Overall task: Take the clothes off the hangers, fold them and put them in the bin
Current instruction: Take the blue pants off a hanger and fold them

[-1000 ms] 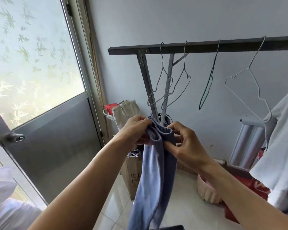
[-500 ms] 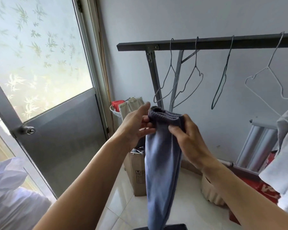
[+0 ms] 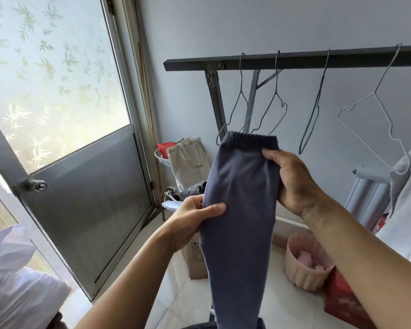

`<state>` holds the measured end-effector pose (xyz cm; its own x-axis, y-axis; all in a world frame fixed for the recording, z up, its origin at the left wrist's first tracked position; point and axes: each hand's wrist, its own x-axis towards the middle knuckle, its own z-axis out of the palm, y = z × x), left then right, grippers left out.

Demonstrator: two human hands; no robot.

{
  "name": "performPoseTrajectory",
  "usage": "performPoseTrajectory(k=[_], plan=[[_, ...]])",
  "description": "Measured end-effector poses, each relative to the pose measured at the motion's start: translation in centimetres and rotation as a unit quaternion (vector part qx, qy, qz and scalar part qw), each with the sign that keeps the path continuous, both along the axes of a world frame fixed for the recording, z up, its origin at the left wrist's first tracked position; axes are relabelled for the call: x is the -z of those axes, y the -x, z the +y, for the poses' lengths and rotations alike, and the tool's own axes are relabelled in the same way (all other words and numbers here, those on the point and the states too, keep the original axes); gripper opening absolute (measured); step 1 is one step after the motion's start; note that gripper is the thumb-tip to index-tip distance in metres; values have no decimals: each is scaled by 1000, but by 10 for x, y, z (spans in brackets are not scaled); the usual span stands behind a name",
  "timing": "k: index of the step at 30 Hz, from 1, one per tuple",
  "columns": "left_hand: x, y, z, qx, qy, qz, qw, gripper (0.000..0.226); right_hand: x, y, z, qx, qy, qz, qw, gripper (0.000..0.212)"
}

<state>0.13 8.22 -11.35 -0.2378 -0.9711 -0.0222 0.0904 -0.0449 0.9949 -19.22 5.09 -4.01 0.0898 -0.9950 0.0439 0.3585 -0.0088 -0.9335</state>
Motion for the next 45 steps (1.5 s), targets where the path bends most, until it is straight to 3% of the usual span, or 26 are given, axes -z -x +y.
performPoseTrajectory(k=[3, 7, 9, 14, 20, 24, 27, 31, 33, 35, 37, 42, 45], plan=[[-5, -1, 2, -14, 8, 42, 999, 34, 5, 6, 3, -67, 0, -22, 998, 33], [-19, -1, 5, -41, 30, 88, 995, 39, 28, 12, 6, -185, 35, 2, 982, 66], [-27, -3, 5, -68, 44, 97, 992, 37, 42, 11, 8, -235, 49, 47, 970, 72], [-42, -19, 4, -76, 50, 85, 992, 28, 60, 1, 16, -239, 49, 203, 948, 50], [-40, -44, 4, -1, 33, -20, 999, 90, 54, -13, 16, -162, 30, 120, 979, 25], [-31, -49, 6, 21, 25, 12, 999, 104, 50, -23, 12, -113, 38, 84, 989, 14], [-14, -45, 11, 23, 12, 49, 998, 89, 49, -27, 5, -93, 20, 48, 994, 12], [6, -35, 20, 10, -6, -3, 1000, 57, 49, -25, -1, -118, -5, 23, 993, 13], [4, -29, 22, -42, -3, -3, 999, 38, 52, -21, -1, -158, -3, 16, 987, 28], [0, -24, 20, -89, 4, 35, 995, 37, 57, -17, 2, -221, 2, 32, 975, 47], [-5, -20, 16, -123, 20, 65, 990, 32, 62, -18, 5, -242, 14, 95, 965, 51], [-13, -16, 10, -200, 61, -6, 978, 14, 64, -27, 2, -132, 14, 184, 974, 45], [-16, -17, 3, -286, 63, -76, 953, 24, 61, -34, 0, -48, 12, 220, 974, 65]])
